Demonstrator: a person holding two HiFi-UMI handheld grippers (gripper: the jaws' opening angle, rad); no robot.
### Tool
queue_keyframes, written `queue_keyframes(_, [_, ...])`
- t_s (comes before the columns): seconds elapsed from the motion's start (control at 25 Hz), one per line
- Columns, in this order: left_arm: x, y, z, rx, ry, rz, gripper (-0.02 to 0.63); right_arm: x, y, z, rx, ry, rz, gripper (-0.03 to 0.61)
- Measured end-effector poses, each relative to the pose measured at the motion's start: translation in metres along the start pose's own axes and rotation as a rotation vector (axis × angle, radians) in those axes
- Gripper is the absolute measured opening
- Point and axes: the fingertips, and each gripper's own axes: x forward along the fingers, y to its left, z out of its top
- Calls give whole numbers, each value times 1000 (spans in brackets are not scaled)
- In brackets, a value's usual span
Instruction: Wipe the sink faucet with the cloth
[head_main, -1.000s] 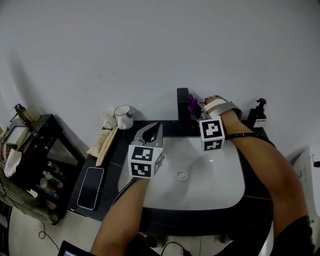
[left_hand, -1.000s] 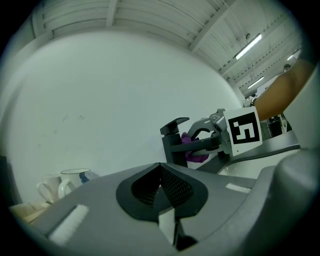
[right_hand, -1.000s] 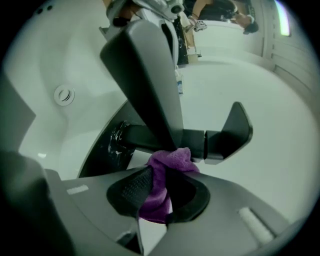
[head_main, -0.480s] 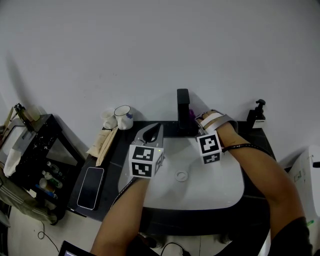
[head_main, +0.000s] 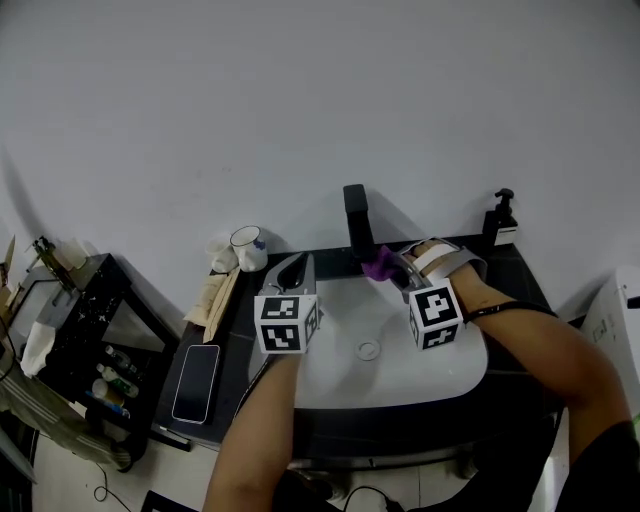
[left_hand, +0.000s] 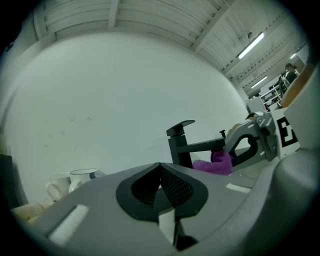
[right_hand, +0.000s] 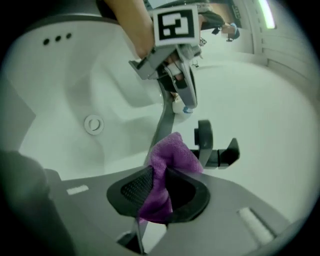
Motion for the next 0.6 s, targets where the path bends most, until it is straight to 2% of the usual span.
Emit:
queue_keyframes(0.12, [-7,6,6,-44,-23,-6,18,-24,11,7,-64,9,-35,81])
queue_keyframes(0.2, [-19,17,15,-87,-58,12,18,-35,17,17,25,-3,-35,80])
queue_keyframes(0.28, [-33,27,28,-138,-108,37,18,-38,20,28,198,-23,-35,80])
queue_keyframes(0.36, [-46,36,40,-165,-157,69,17,-34,20,38,423,-43,-18,78])
queue_keyframes(0.6, [-66,68,53,-193,-216,167,18,-11,-9,80,1151,-189,135,71])
